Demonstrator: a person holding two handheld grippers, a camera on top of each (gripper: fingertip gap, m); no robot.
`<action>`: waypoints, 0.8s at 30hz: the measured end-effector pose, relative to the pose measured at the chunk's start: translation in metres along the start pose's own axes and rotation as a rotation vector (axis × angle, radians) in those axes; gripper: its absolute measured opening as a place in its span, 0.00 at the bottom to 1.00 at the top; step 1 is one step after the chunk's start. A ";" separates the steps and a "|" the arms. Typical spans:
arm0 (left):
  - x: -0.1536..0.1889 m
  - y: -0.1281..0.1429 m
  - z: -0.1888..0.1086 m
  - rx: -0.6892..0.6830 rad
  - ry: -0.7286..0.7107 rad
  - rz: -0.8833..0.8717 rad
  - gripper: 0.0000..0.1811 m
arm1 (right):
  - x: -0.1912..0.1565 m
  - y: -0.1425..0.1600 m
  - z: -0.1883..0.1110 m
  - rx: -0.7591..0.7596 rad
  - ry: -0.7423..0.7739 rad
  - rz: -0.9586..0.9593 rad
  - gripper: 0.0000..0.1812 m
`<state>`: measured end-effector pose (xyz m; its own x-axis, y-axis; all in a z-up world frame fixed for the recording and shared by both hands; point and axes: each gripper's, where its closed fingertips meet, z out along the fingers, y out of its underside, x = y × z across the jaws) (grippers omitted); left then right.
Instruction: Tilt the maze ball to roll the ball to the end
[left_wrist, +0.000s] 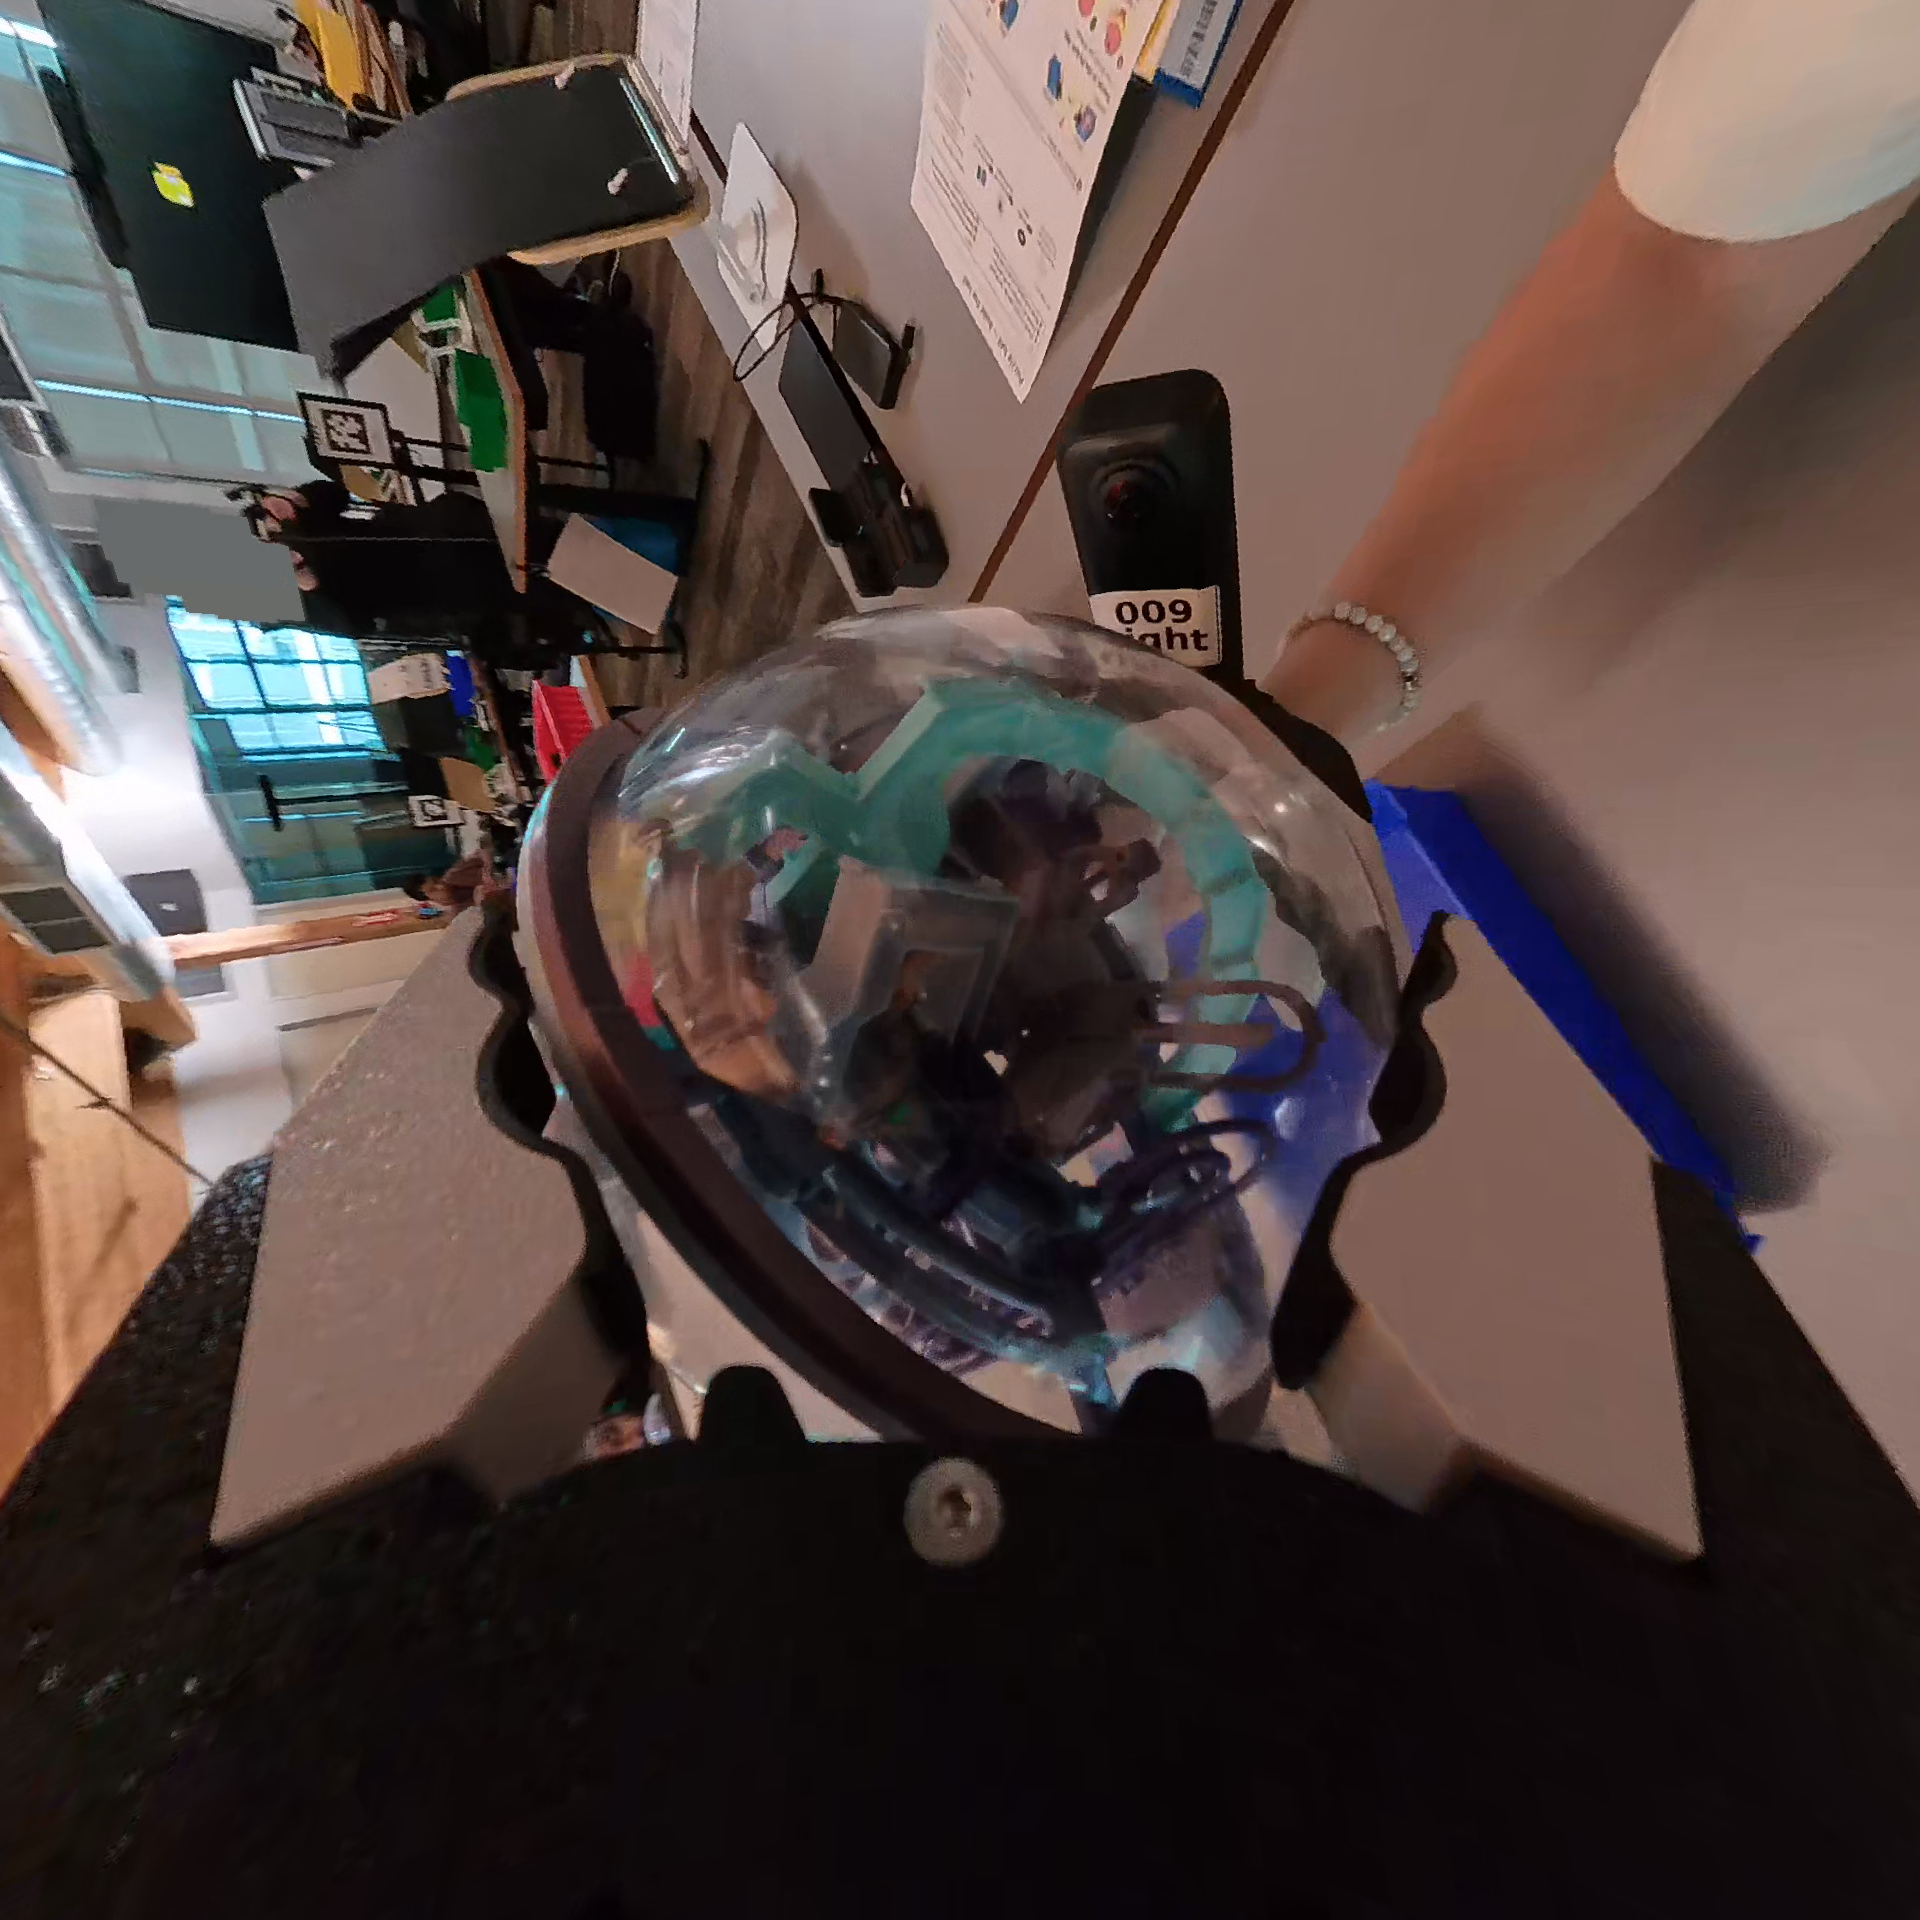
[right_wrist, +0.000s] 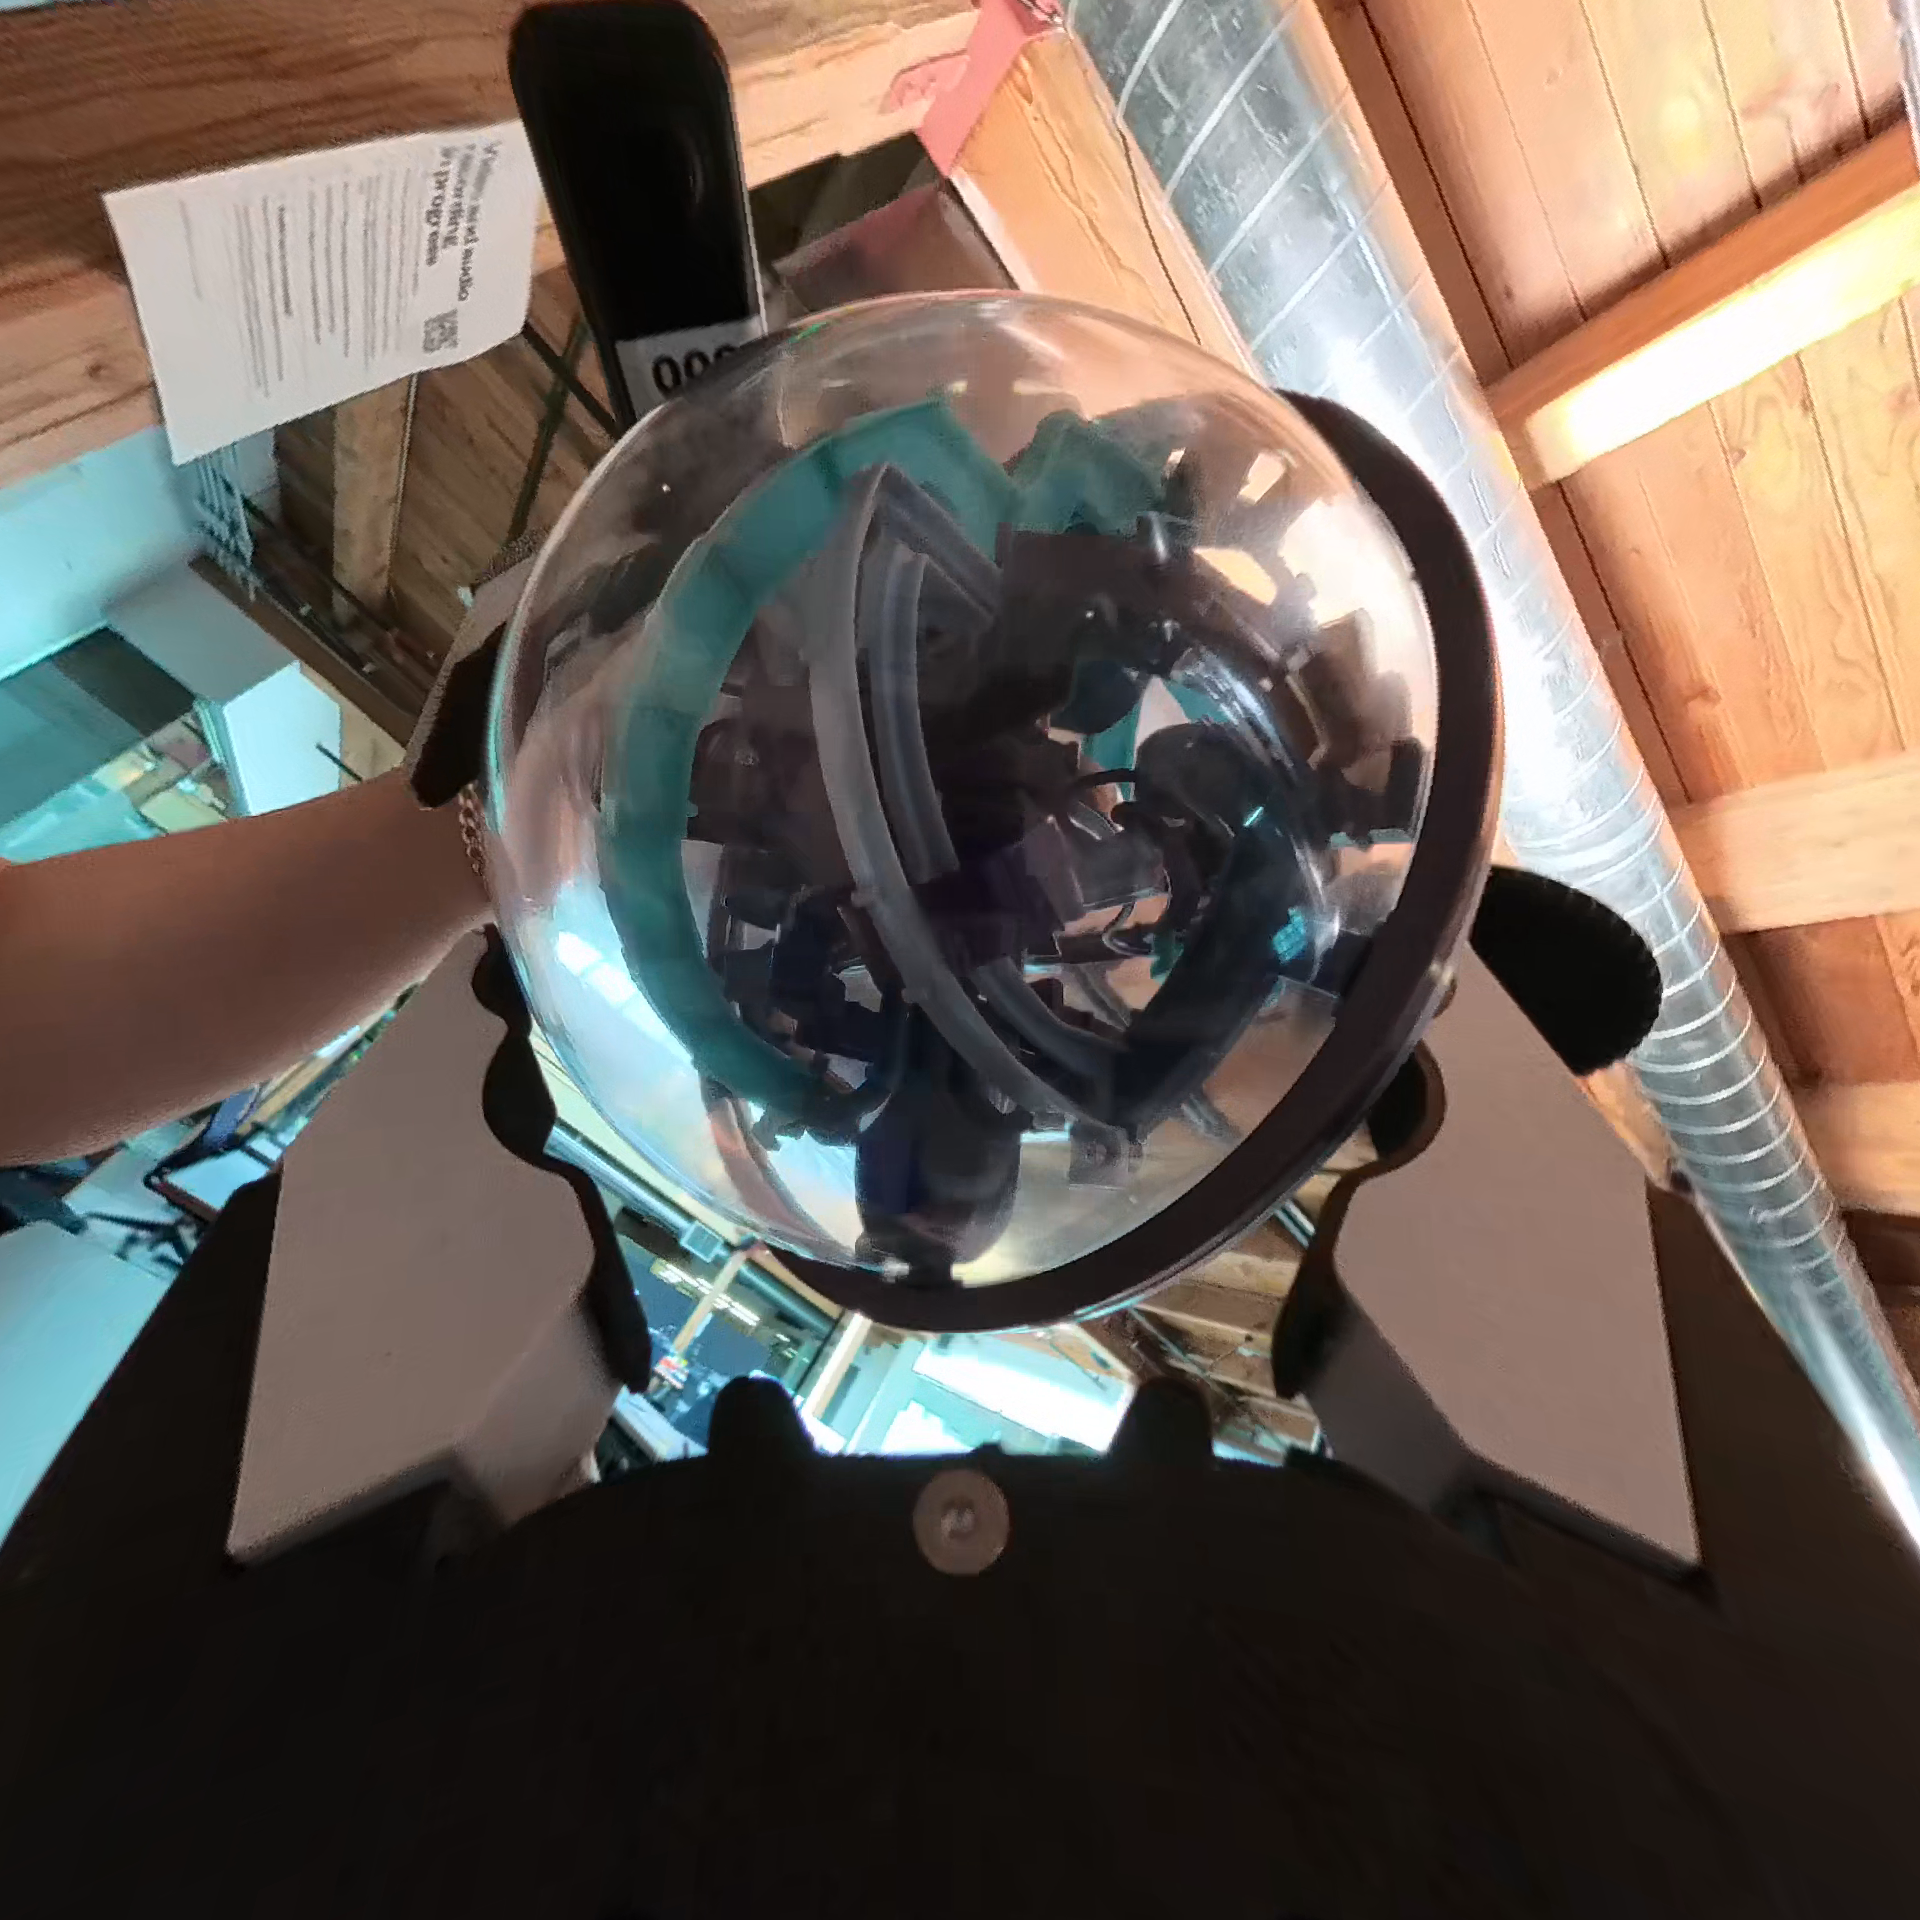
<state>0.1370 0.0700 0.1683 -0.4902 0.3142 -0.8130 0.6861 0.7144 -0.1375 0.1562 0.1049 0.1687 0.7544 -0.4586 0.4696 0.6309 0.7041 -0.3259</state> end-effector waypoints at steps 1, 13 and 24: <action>-0.001 -0.004 -0.002 -0.006 -0.013 0.026 0.87 | 0.000 -0.004 0.002 0.007 -0.011 -0.023 0.87; -0.011 -0.034 -0.018 -0.002 -0.127 0.191 0.86 | 0.004 -0.037 0.019 0.037 -0.108 -0.198 0.87; -0.011 0.013 0.000 -0.060 0.148 -0.308 0.87 | 0.003 0.005 0.006 0.044 0.120 0.315 0.87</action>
<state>0.1516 0.0759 0.1752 -0.7450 0.1628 -0.6469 0.4632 0.8241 -0.3261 0.1603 0.1102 0.1729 0.9285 -0.2741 0.2506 0.3574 0.8427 -0.4027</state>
